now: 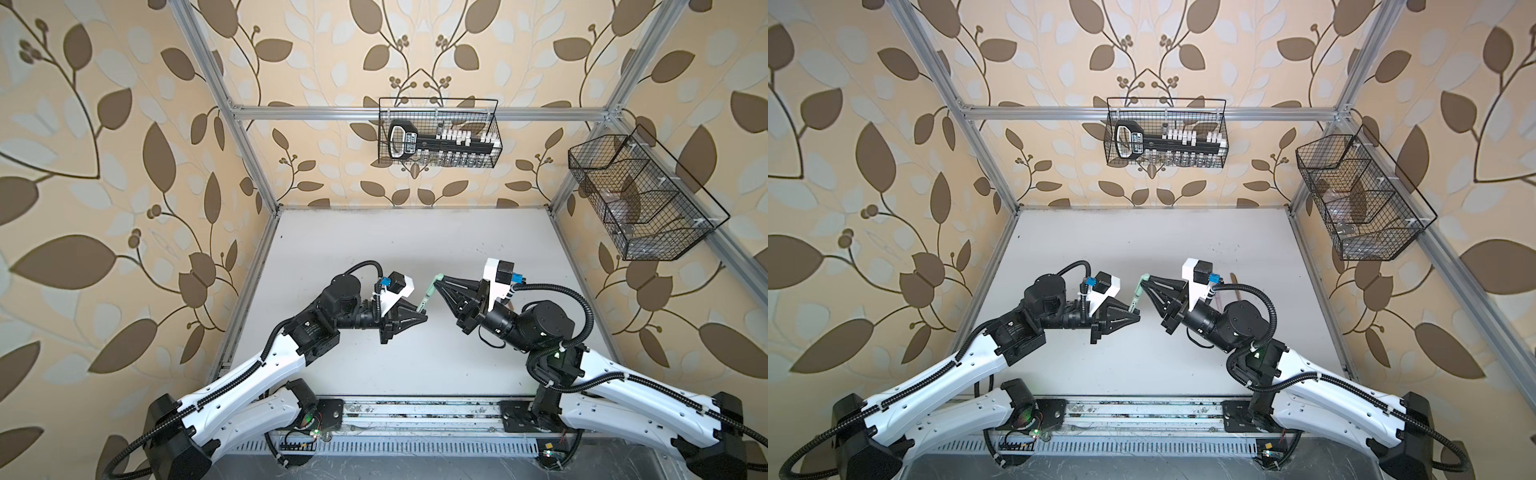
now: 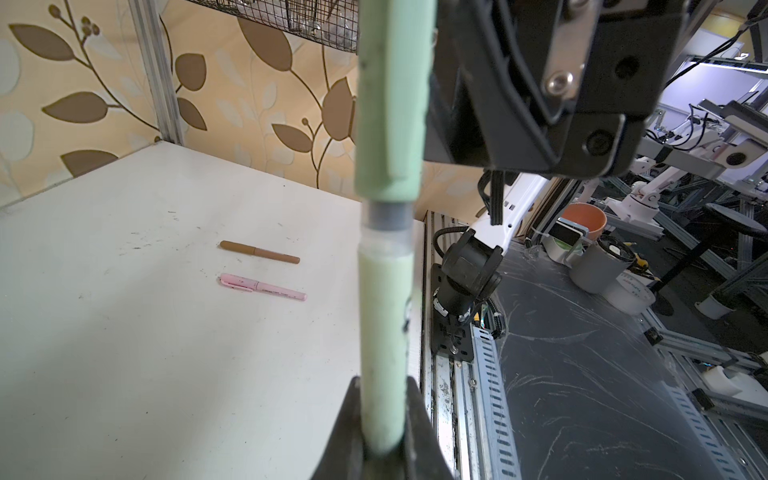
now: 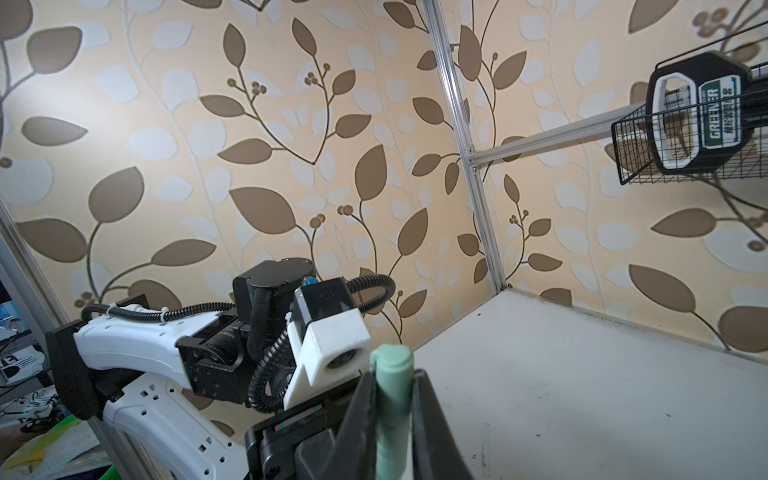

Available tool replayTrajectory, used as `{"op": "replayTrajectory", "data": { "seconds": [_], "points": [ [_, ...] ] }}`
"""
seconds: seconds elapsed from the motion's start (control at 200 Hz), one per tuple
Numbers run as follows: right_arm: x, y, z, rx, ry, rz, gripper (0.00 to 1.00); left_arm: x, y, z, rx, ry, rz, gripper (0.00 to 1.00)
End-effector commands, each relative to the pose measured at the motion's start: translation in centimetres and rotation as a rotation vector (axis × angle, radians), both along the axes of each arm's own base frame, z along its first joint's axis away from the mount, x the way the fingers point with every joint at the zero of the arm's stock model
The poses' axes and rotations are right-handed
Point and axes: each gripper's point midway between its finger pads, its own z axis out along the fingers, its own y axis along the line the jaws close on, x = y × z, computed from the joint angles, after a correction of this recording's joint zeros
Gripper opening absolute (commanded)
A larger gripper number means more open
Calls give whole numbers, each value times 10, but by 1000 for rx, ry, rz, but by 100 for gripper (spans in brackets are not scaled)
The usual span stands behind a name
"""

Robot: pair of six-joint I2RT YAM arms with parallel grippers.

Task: Insert the pens into the pen caps
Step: 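Push the green cap down onto the pen, then open the right gripper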

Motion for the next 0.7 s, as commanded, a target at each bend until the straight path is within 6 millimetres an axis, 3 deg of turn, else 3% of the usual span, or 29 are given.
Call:
{"op": "replayTrajectory", "data": {
  "seconds": [0.0, 0.265, 0.475, 0.695],
  "points": [
    [-1, -5, 4, -26, -19, -25, 15, 3, 0, 30, -51, -74, 6, 0],
    [0, 2, -13, -98, 1, -34, 18, 0, -2, 45, -74, -77, -16, 0],
    [-2, 5, -20, -165, -2, -39, 26, 4, -2, 46, -56, -82, -2, 0],
    [-18, 9, -18, -177, 16, 97, 59, 9, -5, 41, -28, -62, 5, 0]
  ]
}}
